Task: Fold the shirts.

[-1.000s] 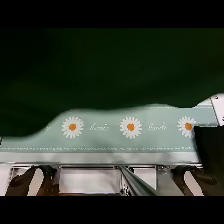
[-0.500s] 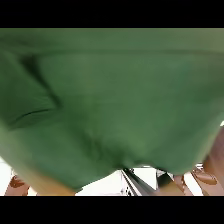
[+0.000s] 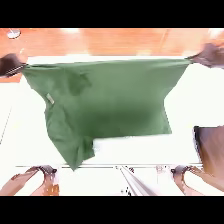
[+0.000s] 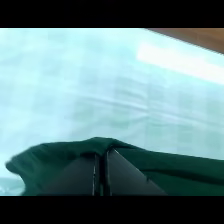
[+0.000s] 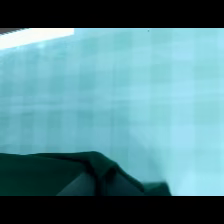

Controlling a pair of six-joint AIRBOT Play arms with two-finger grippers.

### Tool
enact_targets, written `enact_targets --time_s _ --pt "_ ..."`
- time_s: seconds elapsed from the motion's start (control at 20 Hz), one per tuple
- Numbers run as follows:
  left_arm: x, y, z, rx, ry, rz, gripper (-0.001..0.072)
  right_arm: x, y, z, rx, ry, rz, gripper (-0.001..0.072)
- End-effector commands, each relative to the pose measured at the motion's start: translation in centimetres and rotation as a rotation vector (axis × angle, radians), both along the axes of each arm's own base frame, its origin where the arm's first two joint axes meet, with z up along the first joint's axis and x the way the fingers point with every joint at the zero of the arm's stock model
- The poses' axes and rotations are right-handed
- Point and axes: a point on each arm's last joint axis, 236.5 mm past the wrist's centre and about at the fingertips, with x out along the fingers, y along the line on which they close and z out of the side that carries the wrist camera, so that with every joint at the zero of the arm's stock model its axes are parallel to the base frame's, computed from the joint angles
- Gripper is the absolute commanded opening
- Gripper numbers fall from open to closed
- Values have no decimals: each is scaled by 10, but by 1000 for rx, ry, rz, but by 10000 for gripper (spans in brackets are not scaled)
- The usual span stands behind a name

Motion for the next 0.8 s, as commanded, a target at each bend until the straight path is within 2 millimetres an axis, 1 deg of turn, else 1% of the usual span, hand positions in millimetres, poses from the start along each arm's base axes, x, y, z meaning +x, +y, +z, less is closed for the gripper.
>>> enact_targets --time_s 0.0,0.05,0.15,0.25,0.35,0.45,0.5,0.6,0.65,0.7,0.75 --pt "60 -2 -52 -47 68 15 24 80 -4 -60 144 0 -69 20" --pt "69 -4 -63 -55 96 8 25 97 -2 -73 177 20 -67 20" --pt "82 -12 -84 -85 138 17 24 122 2 -99 221 74 -69 19" --pt "85 -21 -108 -108 189 20 25 142 9 -120 254 119 -77 19" --pt "83 -29 -131 -146 260 39 25 150 18 -136 268 157 -65 19" --pt "74 -36 -146 -152 324 22 25 142 27 -153 277 227 -23 20" --pt "71 -33 -148 -154 339 24 25 138 25 -156 276 248 -16 20" --pt "60 -24 -142 -153 371 18 25 128 15 -151 288 275 -7 20" --pt "48 -21 -143 -137 409 -17 25 119 10 -148 287 298 15 19" --pt "31 -21 -148 -126 472 -63 25 105 6 -148 281 335 52 20" --pt "10 -26 -158 -120 556 -123 25 88 6 -152 274 387 103 20"
